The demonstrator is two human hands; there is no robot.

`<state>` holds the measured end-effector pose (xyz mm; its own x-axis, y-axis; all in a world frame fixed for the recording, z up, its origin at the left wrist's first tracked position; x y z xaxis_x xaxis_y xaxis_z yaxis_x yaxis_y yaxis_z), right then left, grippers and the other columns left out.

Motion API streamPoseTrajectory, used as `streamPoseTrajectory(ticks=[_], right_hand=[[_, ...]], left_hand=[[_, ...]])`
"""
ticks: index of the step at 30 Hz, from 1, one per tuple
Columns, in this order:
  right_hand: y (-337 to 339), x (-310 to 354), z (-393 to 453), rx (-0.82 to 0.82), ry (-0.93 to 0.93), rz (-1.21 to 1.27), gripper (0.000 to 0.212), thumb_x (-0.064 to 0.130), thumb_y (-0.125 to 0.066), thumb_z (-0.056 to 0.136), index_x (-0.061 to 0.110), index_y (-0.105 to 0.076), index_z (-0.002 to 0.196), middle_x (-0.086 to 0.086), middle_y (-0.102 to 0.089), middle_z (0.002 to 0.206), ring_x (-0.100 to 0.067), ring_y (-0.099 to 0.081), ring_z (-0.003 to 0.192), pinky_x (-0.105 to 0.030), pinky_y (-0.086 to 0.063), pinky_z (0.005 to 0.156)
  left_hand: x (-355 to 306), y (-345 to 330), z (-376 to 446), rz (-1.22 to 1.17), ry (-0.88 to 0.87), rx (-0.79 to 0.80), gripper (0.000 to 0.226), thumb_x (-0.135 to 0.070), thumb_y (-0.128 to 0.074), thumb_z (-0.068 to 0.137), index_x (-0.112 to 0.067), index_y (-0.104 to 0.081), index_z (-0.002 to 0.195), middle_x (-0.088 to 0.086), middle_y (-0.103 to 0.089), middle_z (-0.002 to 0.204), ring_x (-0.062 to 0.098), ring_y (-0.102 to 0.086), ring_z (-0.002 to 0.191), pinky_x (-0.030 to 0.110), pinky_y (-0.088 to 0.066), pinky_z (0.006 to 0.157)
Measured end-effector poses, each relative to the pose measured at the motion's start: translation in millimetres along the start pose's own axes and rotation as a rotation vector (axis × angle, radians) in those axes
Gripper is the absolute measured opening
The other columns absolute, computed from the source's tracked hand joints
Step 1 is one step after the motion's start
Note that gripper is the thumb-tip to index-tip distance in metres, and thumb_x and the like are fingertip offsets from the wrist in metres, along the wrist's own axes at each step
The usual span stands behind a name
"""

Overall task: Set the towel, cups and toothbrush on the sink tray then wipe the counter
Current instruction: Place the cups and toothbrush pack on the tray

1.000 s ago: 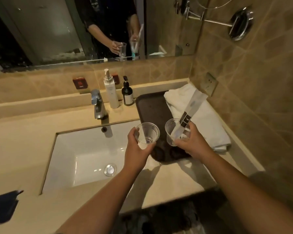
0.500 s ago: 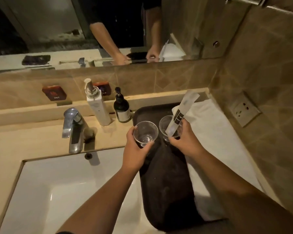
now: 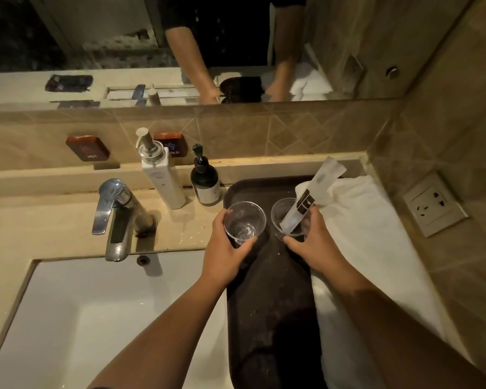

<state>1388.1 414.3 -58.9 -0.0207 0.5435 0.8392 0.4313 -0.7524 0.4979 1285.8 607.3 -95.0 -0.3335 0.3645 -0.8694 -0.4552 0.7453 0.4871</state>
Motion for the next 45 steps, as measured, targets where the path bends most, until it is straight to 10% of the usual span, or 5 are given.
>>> streamPoseTrajectory(ticks=[8, 19, 30, 40, 45], right_hand=[[30, 12, -10, -0.154, -0.083, 0.242, 0.071, 0.036, -0.068, 0.088, 0.030, -0.029, 0.146, 0.012, -0.041, 0.144, -0.006, -0.042, 0.126, -0.029, -0.040, 0.101], [58, 36, 6, -0.440, -0.073, 0.283, 0.028, 0.030, -0.057, 0.095, 0.012, -0.059, 0.073, 0.002, -0.056, 0.068, -0.009, -0.048, 0.062, -0.026, -0.040, 0.060], [93, 98, -57, -0.234, 0.091, 0.663, 0.023, 0.027, -0.052, 0.096, 0.028, -0.069, 0.081, -0.001, -0.075, 0.085, -0.016, -0.071, 0.080, -0.025, -0.056, 0.066], [-22, 1, -134, 0.129, -0.379, 0.347, 0.022, 0.024, -0.057, 0.095, 0.012, -0.061, 0.077, -0.006, -0.054, 0.063, -0.013, -0.054, 0.053, -0.030, -0.053, 0.056], [-43, -23, -123, 0.073, -0.405, 0.202, 0.017, 0.018, -0.059, 0.092, 0.008, -0.061, 0.078, -0.010, -0.060, 0.070, -0.016, -0.058, 0.058, -0.030, -0.051, 0.051]], left_hand=[[-1, 0, 0, -0.010, -0.019, 0.008, 0.089, -0.048, -0.082, 0.073, -0.045, -0.024, 0.140, -0.011, -0.045, 0.146, -0.002, -0.042, 0.115, 0.008, -0.034, 0.087], [-3, 1, 1, -0.044, -0.031, 0.030, 0.094, -0.046, -0.083, 0.073, -0.045, -0.021, 0.143, -0.009, -0.042, 0.149, 0.016, -0.047, 0.131, 0.022, -0.038, 0.095], [-9, 26, -16, -0.050, -0.012, 0.125, 0.115, -0.061, -0.080, 0.067, -0.050, 0.000, 0.150, -0.011, -0.018, 0.162, 0.004, -0.024, 0.138, 0.025, -0.024, 0.104], [-21, 10, -173, 0.142, -0.068, 0.368, 0.047, -0.033, -0.046, 0.101, -0.023, -0.036, 0.146, -0.025, -0.060, 0.098, -0.014, -0.056, 0.084, 0.003, -0.040, 0.073], [-14, -20, -185, 0.245, -0.016, 0.461, 0.035, -0.028, -0.043, 0.102, -0.023, -0.040, 0.137, -0.005, -0.068, 0.101, 0.009, -0.062, 0.078, 0.027, -0.052, 0.074]])
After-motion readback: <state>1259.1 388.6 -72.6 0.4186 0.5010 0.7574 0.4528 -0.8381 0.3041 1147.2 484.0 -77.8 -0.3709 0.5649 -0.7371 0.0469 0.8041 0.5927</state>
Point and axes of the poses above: each hand's wrist, its own z-axis towards the middle knuckle, its own y-axis out of the back of the hand, x = y × z, the point moved 5 cm from there along z, towards the middle knuckle
